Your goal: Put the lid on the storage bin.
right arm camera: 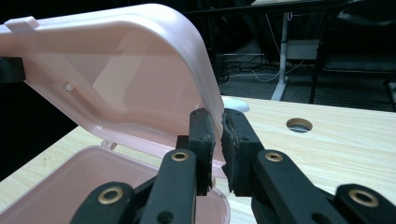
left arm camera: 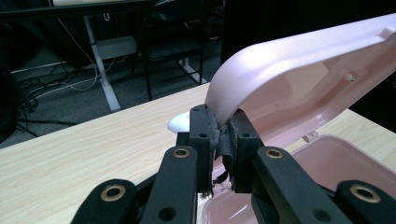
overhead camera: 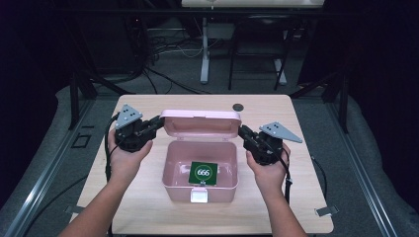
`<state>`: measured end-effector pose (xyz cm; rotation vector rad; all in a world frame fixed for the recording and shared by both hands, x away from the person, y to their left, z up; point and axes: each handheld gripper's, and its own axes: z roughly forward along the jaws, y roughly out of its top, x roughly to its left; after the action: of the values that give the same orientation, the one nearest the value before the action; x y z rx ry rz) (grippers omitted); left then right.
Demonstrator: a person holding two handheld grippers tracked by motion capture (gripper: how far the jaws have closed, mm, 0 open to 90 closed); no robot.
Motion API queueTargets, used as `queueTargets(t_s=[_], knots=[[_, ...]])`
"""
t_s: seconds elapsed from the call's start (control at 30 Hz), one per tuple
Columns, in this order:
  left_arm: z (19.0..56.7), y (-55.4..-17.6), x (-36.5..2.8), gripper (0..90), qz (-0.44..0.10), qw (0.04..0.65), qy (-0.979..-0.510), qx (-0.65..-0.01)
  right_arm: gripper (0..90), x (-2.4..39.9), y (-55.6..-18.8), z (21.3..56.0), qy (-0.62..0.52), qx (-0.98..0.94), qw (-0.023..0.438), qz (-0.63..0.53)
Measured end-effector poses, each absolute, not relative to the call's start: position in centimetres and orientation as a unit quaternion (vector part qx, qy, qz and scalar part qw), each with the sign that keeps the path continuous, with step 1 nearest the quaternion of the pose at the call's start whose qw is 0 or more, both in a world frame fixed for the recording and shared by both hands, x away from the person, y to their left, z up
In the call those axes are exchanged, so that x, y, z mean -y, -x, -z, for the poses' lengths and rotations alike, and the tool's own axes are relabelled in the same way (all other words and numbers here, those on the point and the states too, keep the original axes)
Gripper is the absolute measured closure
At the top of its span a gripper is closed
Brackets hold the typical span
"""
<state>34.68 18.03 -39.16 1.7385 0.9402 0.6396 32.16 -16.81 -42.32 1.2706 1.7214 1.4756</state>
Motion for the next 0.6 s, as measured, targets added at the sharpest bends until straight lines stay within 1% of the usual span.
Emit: queueTargets(t_s=[0.27, 0.4, 0.53, 0.6], knots=[[39.1, -34.7, -18.1, 83.4, -0.262, 0.507, -0.722, -0.391, 81.0, 17.4, -31.6, 41.7, -0.47, -0.633, 0.269, -0.554], [39.2, -34.5, -18.1, 83.4, -0.263, 0.507, -0.722, -0.39, 76.6, 17.8, -31.6, 41.2, -0.477, -0.629, 0.263, -0.555], [39.3, -34.2, -18.2, 83.3, -0.262, 0.508, -0.723, -0.389, 71.8, 18.0, -31.8, 41.4, -0.482, -0.626, 0.262, -0.554], [39.4, -34.0, -18.2, 83.3, -0.26, 0.509, -0.723, -0.388, 71.4, 18.0, -31.8, 41.4, -0.482, -0.626, 0.263, -0.554]])
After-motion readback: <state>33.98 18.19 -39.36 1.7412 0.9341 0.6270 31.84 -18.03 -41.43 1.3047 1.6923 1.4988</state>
